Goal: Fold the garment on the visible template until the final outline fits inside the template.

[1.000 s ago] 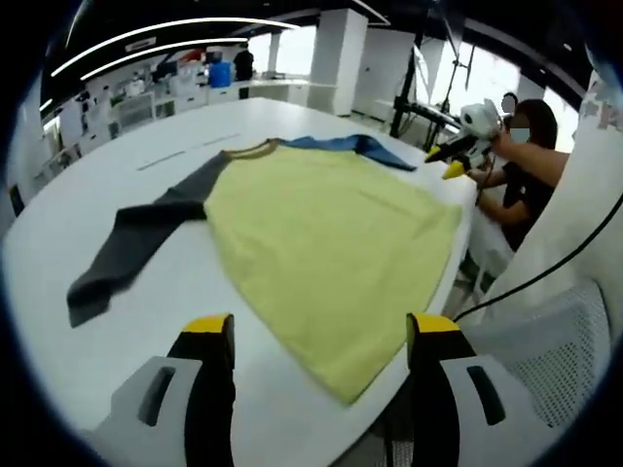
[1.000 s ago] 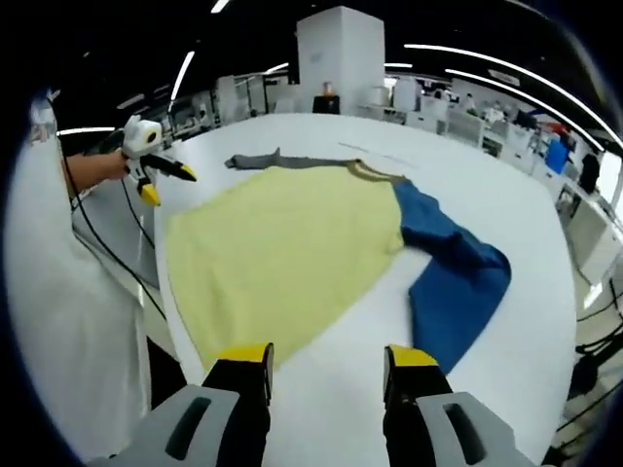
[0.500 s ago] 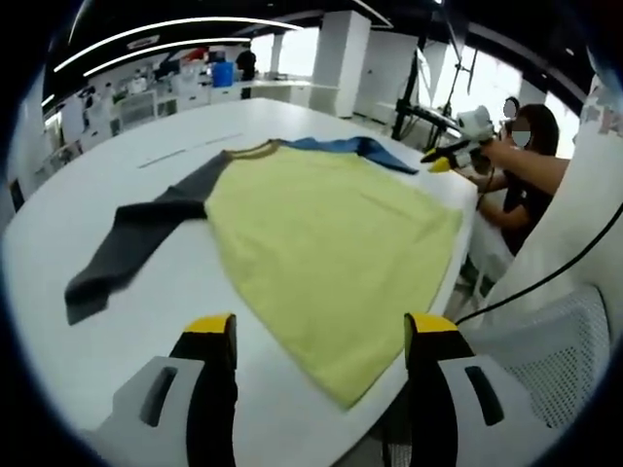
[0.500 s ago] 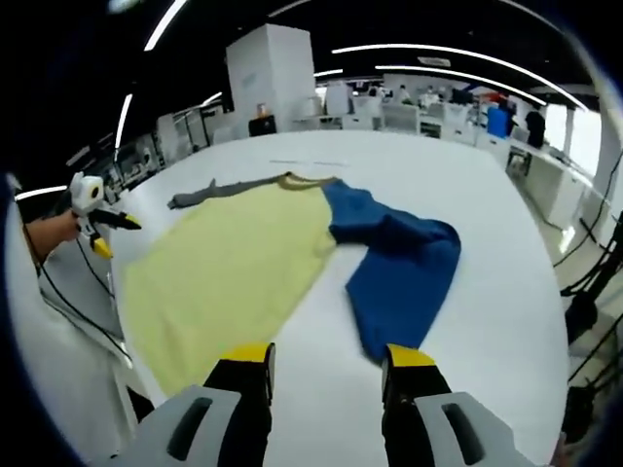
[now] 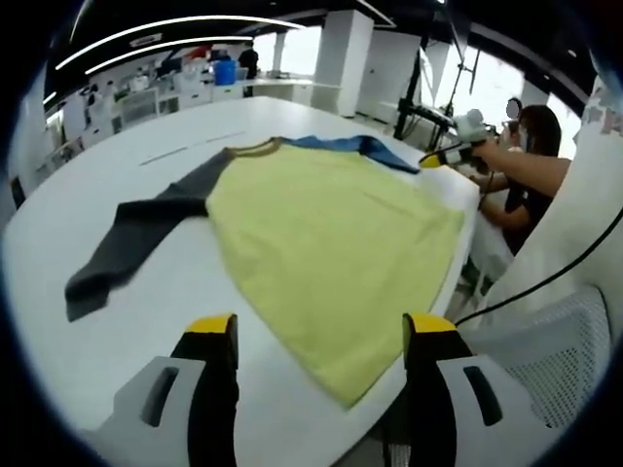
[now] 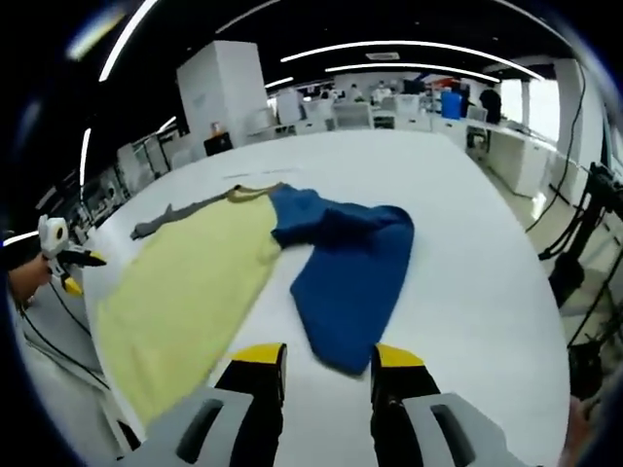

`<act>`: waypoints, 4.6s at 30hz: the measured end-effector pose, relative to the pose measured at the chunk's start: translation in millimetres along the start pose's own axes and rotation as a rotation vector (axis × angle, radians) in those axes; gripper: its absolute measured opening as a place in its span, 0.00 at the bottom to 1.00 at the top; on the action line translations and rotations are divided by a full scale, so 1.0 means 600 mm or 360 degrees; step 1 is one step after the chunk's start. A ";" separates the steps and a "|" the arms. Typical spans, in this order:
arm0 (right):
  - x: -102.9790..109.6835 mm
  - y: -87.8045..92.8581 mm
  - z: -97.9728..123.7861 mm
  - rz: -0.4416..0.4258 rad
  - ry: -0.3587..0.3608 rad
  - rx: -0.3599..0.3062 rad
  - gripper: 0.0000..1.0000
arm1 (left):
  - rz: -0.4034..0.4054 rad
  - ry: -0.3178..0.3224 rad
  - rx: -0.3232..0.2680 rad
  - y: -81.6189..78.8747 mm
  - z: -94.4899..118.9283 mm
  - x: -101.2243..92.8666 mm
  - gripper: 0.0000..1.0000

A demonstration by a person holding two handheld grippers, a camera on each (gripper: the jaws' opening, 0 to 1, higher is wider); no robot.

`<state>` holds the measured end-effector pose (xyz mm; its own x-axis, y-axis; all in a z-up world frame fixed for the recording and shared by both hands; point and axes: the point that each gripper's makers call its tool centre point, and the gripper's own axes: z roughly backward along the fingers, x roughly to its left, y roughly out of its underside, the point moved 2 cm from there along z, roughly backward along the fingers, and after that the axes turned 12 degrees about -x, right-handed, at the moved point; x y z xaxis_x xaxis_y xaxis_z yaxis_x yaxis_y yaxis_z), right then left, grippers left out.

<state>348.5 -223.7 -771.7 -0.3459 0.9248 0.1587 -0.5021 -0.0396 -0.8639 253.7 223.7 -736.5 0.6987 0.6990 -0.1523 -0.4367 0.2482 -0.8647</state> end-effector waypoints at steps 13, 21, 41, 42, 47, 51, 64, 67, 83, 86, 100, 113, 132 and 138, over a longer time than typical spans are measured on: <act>-0.018 0.017 -0.008 0.0038 0.0063 0.0037 0.15 | 0.0025 -0.0010 -0.0013 0.000 0.003 -0.001 0.65; -0.023 0.019 -0.004 0.0158 0.0058 0.0061 0.05 | 0.0037 -0.0011 0.0005 0.005 0.003 -0.006 0.64; -0.072 -0.001 0.011 0.0269 0.0100 0.0070 0.00 | 0.0043 -0.0014 0.0015 0.001 0.005 -0.008 0.62; -0.077 -0.004 0.012 0.0266 0.0108 0.0068 0.00 | 0.0043 -0.0016 0.0015 0.001 0.005 -0.008 0.62; -0.107 -0.016 0.015 0.0276 0.0143 0.0079 0.00 | 0.0043 -0.0018 0.0020 0.000 0.004 -0.010 0.62; -0.134 -0.028 0.015 0.0299 0.0175 0.0096 0.00 | 0.0046 -0.0025 0.0022 0.000 0.003 -0.010 0.62; -0.189 -0.064 0.016 0.0386 0.0256 0.0186 0.00 | 0.0056 -0.0059 0.0042 0.003 0.003 -0.012 0.62; -0.202 -0.069 0.011 0.0407 0.0267 0.0210 0.00 | 0.0059 -0.0071 0.0047 0.004 0.004 -0.012 0.62; -0.282 -0.095 -0.010 0.0493 0.0312 0.0313 0.00 | 0.0089 -0.0140 0.0067 0.005 0.003 -0.012 0.62; -0.291 -0.097 -0.017 0.0518 0.0307 0.0338 0.00 | 0.0091 -0.0149 0.0069 0.003 0.002 -0.012 0.62; -0.332 -0.103 -0.031 0.0644 0.0291 0.0454 0.00 | 0.0109 -0.0180 0.0074 0.002 -0.005 -0.012 0.61; -0.347 -0.113 -0.046 0.0745 0.0250 0.0537 0.00 | 0.0105 -0.0174 0.0090 -0.005 -0.015 -0.005 0.61; -0.310 -0.109 -0.031 0.0260 0.0314 0.0321 0.09 | 0.0087 -0.0151 0.0088 -0.011 -0.022 -0.004 0.61; -0.301 -0.104 -0.017 0.0018 0.0365 0.0224 0.18 | 0.0084 -0.0139 0.0083 -0.009 -0.024 -0.006 0.61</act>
<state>450.5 -384.3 -751.2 -0.1716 0.9849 0.0233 -0.6102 -0.0877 -0.7874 261.6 210.2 -738.2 0.6231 0.7672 -0.1524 -0.5020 0.2428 -0.8301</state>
